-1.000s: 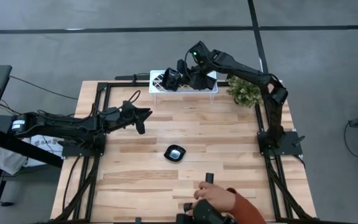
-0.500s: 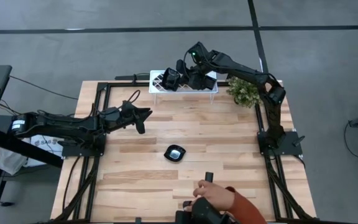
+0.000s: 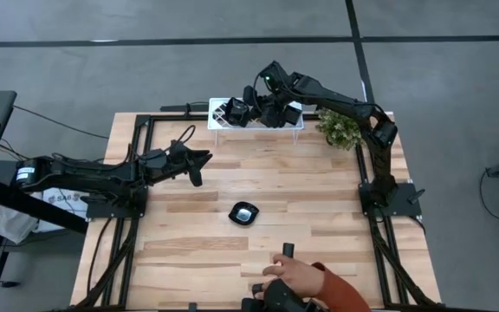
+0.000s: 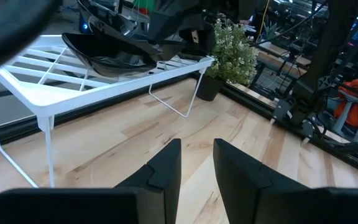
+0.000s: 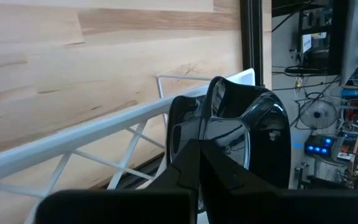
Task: Pick & Place Mini shaped plates
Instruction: Stack the black leaf-shaped plate on top of the black leaf-shaped plate on the shelf
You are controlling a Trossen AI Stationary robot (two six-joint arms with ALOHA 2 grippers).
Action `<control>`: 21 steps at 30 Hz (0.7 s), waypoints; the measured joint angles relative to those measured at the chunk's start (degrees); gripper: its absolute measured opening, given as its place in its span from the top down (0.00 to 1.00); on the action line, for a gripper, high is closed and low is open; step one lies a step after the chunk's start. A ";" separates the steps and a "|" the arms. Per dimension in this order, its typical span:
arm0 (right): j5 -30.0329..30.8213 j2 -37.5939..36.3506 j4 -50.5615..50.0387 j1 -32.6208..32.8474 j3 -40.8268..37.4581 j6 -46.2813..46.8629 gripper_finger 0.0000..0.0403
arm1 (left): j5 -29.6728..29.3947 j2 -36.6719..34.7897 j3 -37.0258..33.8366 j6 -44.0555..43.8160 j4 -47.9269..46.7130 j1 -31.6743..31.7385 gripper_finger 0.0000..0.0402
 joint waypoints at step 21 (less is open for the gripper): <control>1.52 0.00 2.33 0.38 0.00 6.28 1.00 | 0.00 0.00 0.02 0.02 -0.02 0.00 0.76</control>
